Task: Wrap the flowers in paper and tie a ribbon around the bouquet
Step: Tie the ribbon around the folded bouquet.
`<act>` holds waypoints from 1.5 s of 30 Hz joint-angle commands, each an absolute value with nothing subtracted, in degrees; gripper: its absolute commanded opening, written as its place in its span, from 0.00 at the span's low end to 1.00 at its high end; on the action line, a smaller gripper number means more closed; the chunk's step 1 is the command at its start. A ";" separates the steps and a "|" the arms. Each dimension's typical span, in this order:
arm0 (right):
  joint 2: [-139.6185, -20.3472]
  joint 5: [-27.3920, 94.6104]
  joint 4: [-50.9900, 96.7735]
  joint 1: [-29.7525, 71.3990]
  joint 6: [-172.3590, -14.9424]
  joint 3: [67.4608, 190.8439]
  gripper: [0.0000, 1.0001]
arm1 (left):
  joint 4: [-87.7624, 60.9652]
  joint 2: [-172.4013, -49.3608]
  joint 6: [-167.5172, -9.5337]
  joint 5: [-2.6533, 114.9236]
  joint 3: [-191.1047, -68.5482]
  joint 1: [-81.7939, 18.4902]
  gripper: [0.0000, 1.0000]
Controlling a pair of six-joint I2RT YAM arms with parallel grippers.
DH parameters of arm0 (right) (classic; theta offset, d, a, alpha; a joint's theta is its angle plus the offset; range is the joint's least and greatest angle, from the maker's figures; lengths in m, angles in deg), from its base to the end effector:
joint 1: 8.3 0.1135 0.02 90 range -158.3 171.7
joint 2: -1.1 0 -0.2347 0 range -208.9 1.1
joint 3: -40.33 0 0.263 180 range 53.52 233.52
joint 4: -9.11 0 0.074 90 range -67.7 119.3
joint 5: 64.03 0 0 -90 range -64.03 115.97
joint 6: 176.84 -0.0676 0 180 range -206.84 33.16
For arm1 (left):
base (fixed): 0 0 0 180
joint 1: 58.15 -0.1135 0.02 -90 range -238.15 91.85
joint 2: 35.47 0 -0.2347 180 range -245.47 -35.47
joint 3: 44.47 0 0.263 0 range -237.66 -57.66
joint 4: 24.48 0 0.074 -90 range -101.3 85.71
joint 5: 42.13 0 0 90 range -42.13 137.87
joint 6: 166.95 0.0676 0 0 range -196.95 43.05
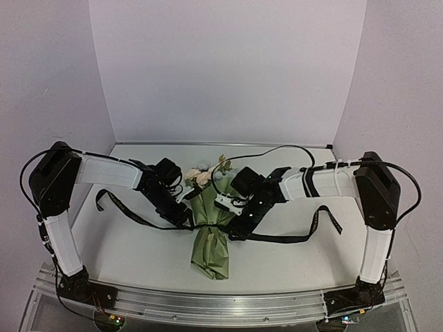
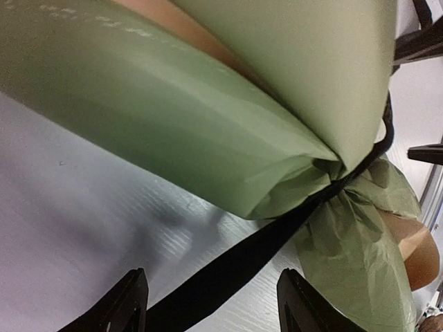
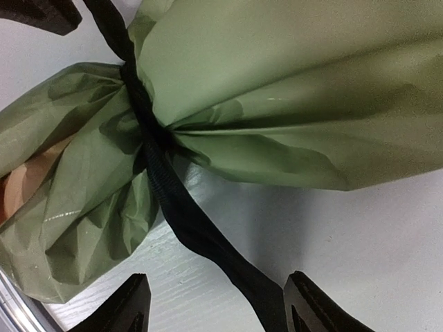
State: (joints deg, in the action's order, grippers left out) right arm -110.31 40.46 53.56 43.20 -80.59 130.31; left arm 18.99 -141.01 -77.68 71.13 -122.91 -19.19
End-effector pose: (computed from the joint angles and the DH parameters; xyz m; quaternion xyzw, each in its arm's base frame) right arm 0.2404 0.3294 0.1086 -0.4915 0.8368 0.1936 0.1439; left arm 0.2649 -0.2486 0.0915 0.3483 0.9011 -0.2430 0.0880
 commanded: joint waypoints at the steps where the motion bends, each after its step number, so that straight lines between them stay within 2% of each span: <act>1: -112.76 38.26 53.94 44.51 -80.02 132.99 0.69 | 19.96 -140.17 -73.93 76.57 -124.83 -18.95 0.67; 7: -115.20 35.25 53.68 45.35 -80.91 134.04 0.68 | 19.58 -141.70 -73.36 77.42 -124.04 -18.91 0.67; 11: -115.96 32.15 52.43 45.53 -82.20 133.46 0.65 | 19.27 -143.53 -73.98 73.63 -123.92 -18.28 0.65; 14: -115.81 30.17 51.04 45.53 -83.58 132.60 0.61 | 18.63 -144.75 -75.96 69.47 -124.13 -18.06 0.63; 16: -115.54 29.35 50.22 45.56 -84.75 132.03 0.55 | 17.84 -144.78 -77.12 68.31 -123.91 -17.99 0.58; 18: -115.28 28.94 49.64 45.54 -85.72 131.50 0.48 | 16.84 -144.30 -78.96 66.70 -123.14 -17.99 0.50; 19: -115.21 28.88 49.39 45.51 -86.16 131.22 0.42 | 16.34 -143.98 -79.70 65.74 -122.81 -17.98 0.42; 23: -114.13 27.72 48.89 45.54 -88.86 129.67 0.07 | 14.45 -142.49 -82.79 62.20 -121.48 -17.98 0.07; 24: -113.51 26.81 48.59 45.56 -89.54 128.91 0.01 | 13.82 -141.83 -83.67 61.18 -120.94 -17.98 0.02; 35: -103.32 13.75 46.67 45.50 -102.05 115.53 0.00 | 6.49 -132.84 -95.65 42.83 -112.85 -18.34 0.00; 40: -99.16 9.90 46.88 44.48 -108.54 108.15 0.00 | 4.27 -130.04 -98.38 42.35 -108.01 -20.28 0.00; 45: -96.45 12.94 47.26 43.53 -111.55 104.61 0.00 | 3.32 -129.47 -98.75 45.83 -106.31 -20.97 0.00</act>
State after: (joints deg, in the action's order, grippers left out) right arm -99.45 20.50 31.36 46.70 -105.85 109.91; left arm -3.02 -130.95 -96.03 57.40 -108.70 -15.93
